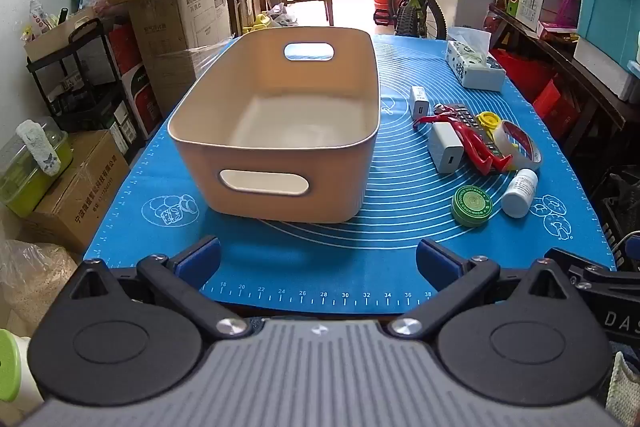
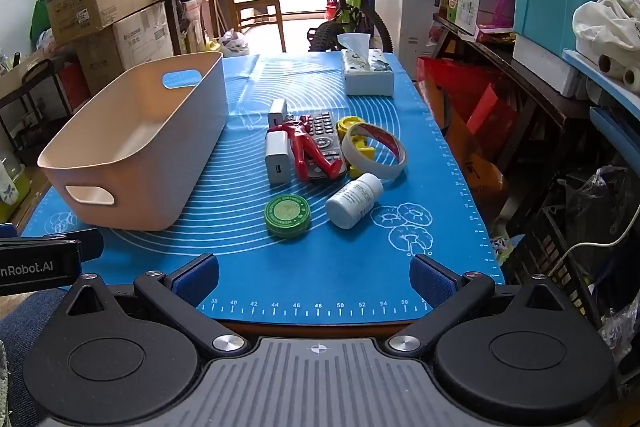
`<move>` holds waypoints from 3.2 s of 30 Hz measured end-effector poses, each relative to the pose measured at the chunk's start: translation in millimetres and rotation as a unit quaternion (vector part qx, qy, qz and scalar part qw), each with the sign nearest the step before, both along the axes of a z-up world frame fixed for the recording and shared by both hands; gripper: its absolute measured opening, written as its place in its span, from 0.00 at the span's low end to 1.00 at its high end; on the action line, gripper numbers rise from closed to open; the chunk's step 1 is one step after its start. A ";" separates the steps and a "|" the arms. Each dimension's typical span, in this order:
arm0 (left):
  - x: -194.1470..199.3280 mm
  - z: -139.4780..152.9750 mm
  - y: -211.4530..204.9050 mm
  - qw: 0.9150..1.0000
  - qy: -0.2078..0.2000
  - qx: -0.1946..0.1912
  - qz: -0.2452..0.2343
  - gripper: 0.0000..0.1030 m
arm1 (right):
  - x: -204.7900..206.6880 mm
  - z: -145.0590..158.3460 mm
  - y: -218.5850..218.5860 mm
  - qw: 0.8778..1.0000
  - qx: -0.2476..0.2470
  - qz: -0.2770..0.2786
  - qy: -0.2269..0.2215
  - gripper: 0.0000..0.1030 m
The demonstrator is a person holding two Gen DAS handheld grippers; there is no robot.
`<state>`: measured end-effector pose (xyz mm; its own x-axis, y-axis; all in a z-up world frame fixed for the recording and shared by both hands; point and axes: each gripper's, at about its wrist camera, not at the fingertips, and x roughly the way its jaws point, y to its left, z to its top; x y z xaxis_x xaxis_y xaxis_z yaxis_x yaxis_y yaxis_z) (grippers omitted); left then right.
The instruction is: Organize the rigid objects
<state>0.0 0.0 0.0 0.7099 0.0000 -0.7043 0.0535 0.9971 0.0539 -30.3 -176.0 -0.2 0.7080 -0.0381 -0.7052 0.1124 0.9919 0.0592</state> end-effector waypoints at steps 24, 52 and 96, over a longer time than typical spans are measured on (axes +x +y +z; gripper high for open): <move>0.0 -0.1 -0.1 1.000 0.000 0.002 0.000 0.99 | -1.2 0.6 1.5 1.000 -0.003 0.002 -0.002 0.98; 0.0 -0.1 0.1 1.000 0.001 0.003 0.001 0.99 | -0.9 0.1 2.2 1.000 -0.004 0.003 -0.001 0.98; 8.7 13.5 19.5 1.000 0.003 -0.018 0.020 0.99 | 5.2 6.8 14.9 1.000 -0.020 0.016 -0.006 0.98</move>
<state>8.6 19.6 13.5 0.7063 0.0022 -0.7079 0.0145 0.9997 0.0176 -25.1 -161.1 6.6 0.7177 -0.0428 -0.6950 0.0801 0.9966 0.0214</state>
